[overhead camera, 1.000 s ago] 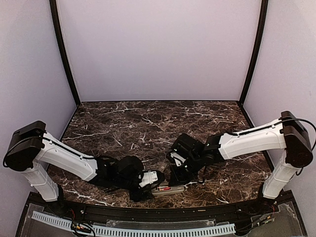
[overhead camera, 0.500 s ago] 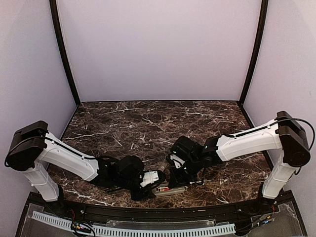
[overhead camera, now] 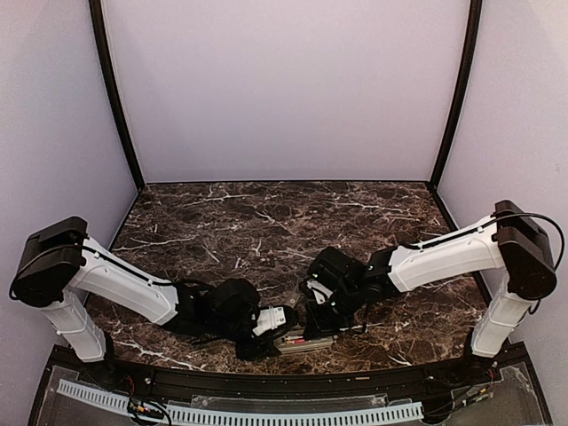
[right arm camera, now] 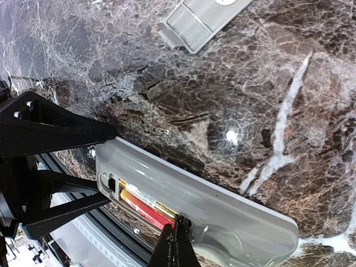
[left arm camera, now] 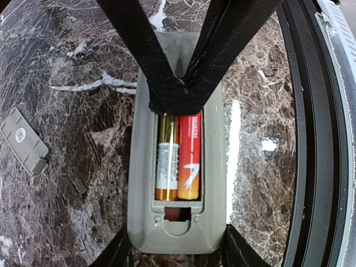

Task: Load the batteries into the remote control
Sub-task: Load the battery into the battery compartment.

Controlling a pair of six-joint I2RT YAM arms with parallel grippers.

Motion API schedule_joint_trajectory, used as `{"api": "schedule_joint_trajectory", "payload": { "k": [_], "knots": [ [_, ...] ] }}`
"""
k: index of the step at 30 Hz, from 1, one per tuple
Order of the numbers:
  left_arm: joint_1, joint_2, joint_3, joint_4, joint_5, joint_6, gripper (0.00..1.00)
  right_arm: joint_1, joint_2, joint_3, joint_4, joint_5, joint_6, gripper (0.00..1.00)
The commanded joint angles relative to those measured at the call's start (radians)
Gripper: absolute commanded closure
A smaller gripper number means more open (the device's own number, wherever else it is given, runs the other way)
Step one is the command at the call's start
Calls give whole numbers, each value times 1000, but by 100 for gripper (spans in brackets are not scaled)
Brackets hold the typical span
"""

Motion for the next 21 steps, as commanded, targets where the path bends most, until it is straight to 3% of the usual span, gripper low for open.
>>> {"api": "schedule_joint_trajectory", "payload": {
  "k": [1, 8, 14, 21],
  "knots": [
    [-5, 35, 20, 2, 64, -17, 68, 19, 58, -13, 30, -12, 15, 100],
    [-5, 14, 0, -1, 37, -21, 68, 26, 70, -2, -123, 88, -5, 100],
    [-5, -14, -12, 2, 0, -18, 61, 23, 45, 117, -249, 151, -98, 89],
    [-5, -63, -34, -17, -5, -36, 52, 5, 9, 211, -311, 168, -148, 86]
  ]
}}
